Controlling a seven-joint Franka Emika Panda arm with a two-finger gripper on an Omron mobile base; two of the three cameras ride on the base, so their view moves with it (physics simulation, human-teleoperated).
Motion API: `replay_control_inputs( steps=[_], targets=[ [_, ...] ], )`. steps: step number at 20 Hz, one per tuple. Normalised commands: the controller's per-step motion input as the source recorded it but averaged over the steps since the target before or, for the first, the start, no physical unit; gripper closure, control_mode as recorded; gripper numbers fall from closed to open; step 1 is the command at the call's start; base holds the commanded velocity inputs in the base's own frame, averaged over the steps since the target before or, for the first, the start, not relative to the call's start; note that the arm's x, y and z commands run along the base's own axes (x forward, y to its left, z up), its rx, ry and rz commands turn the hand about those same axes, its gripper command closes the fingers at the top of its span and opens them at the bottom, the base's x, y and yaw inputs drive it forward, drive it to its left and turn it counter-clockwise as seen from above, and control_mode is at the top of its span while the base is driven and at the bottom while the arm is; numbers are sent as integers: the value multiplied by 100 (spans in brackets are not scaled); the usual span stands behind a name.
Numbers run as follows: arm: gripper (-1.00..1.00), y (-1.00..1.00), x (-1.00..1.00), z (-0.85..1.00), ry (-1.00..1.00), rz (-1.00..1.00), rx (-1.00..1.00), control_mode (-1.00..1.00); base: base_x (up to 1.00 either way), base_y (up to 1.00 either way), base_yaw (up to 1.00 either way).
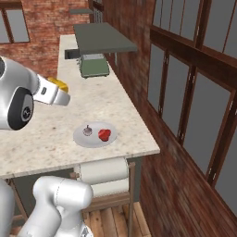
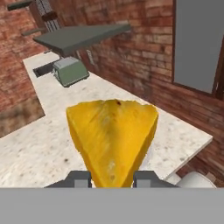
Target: Take the cheese, steak, and garlic from the fridge and place them on the plate on the dining counter to create an appetizer plate.
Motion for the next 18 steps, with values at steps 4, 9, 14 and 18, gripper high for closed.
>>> replay_control_inputs(
  steps=[4,9,14,18],
  targets=[
    [100,6,33,-53,27,0,0,-100,0,0,0],
    [100,6,24,-60,14,-4,-2,-100,0,0,0],
    [100,3,18,-49,0,-9,-3,-100,0,0,0],
    [100,0,23,-39,11,-8,0,-100,0,0,0]
  ],
)
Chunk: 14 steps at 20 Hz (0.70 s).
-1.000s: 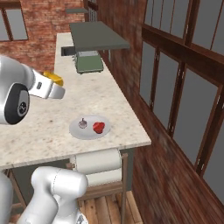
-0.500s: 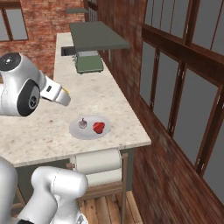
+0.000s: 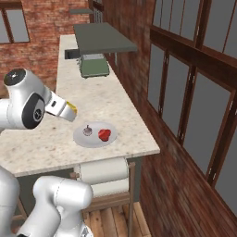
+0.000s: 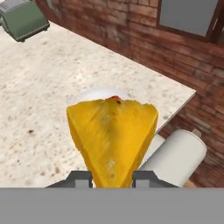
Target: Take the cheese, steak, and garlic from the fridge and place them on the plate on the dining counter to create an appetizer plate.
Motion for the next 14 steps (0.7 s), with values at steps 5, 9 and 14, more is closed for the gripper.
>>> replay_control_inputs(
  steps=[5,9,14],
  targets=[
    [100,0,17,-37,15,-6,0,-100,0,0,0],
    [100,0,22,-38,8,-3,0,-100,0,0,0],
    [100,0,40,-49,1,0,0,-100,0,0,0]
  ],
)
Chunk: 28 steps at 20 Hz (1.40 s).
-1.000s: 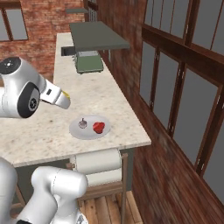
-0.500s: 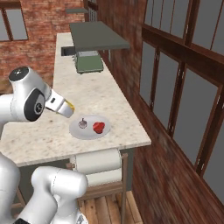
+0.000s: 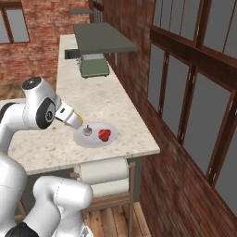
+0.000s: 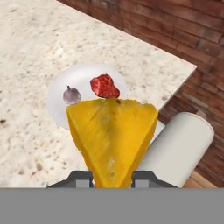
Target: Take the cheese, steak, and garlic from the fridge and place them on the plate on the dining counter to create an appetizer plate.
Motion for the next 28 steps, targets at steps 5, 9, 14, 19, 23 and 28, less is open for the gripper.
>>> replay_control_inputs(
  steps=[5,9,14,19,23,28],
  targets=[
    [100,0,52,-51,3,0,0,-100,0,0,0],
    [100,0,52,-40,9,0,0,-100,0,0,0],
    [100,0,46,-33,11,0,0,-100,0,0,0],
    [100,4,36,-38,10,0,0,-100,0,0,0],
    [100,5,37,-42,6,0,0,-100,0,0,0],
    [100,4,36,-46,1,0,0,-100,0,0,0]
  ],
)
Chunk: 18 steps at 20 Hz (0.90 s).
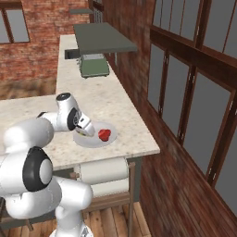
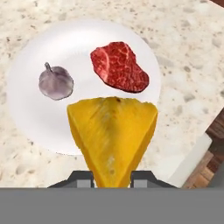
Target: Take the cheese, steak, and garlic from the fridge and place them on the plate on the dining counter to create an appetizer plate.
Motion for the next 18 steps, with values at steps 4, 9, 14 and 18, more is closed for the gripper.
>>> replay_control_inputs(
  steps=[4,9,14,18],
  targets=[
    [100,3,38,-52,0,0,0,-100,0,0,0],
    [100,3,41,-50,0,0,0,-100,0,0,0],
    [100,6,36,-33,0,0,0,-100,0,0,0],
    [-100,12,21,-5,0,-1,0,-100,0,0,0]
  ],
)
